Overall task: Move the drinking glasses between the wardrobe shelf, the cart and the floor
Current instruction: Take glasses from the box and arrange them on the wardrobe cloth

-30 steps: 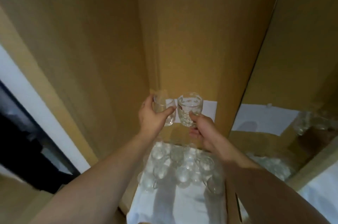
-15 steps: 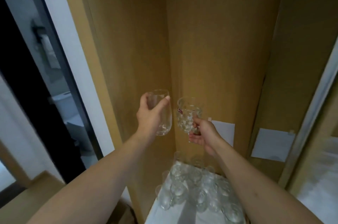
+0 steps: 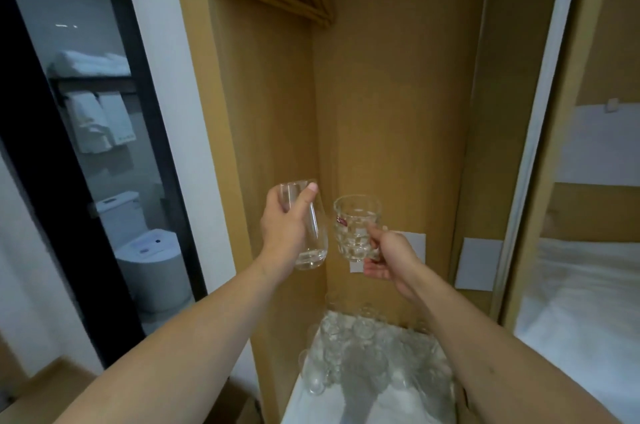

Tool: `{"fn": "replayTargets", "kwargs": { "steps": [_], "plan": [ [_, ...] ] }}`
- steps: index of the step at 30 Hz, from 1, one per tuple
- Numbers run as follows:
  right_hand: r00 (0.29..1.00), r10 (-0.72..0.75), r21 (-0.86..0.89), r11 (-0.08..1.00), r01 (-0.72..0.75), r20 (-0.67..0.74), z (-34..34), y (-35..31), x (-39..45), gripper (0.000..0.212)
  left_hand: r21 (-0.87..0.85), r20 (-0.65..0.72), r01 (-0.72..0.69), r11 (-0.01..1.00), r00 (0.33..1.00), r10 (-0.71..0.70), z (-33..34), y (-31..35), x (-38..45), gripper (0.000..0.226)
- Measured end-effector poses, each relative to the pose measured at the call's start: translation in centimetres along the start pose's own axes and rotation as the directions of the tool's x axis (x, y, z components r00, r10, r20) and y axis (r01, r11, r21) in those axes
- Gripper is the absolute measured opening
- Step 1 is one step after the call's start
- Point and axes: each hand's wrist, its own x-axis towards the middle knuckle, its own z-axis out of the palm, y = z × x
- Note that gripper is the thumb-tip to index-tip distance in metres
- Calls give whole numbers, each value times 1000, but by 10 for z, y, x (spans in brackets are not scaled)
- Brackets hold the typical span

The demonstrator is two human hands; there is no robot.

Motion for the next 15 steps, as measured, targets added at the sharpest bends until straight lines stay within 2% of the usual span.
{"fn": "replayTargets", "kwargs": {
  "steps": [7,10,13,15],
  "plan": [
    [993,32,-15,999,-34,-116,2,17,-89,31,36,108,31,999,994,-35,-31,7,-62,58],
    [986,64,25,998,-61,-157,-9,29,-128,44,70,174,47,996,983,-59,-30,8,-90,50],
    [980,65,28,998,-61,-186,-21,39,-163,44,68,239,71,995,967,-85,-26,12,-121,62],
    [975,58,46,998,-49,-214,-31,43,-179,42,70,260,69,995,962,-85,-20,14,-140,61]
  ]
}}
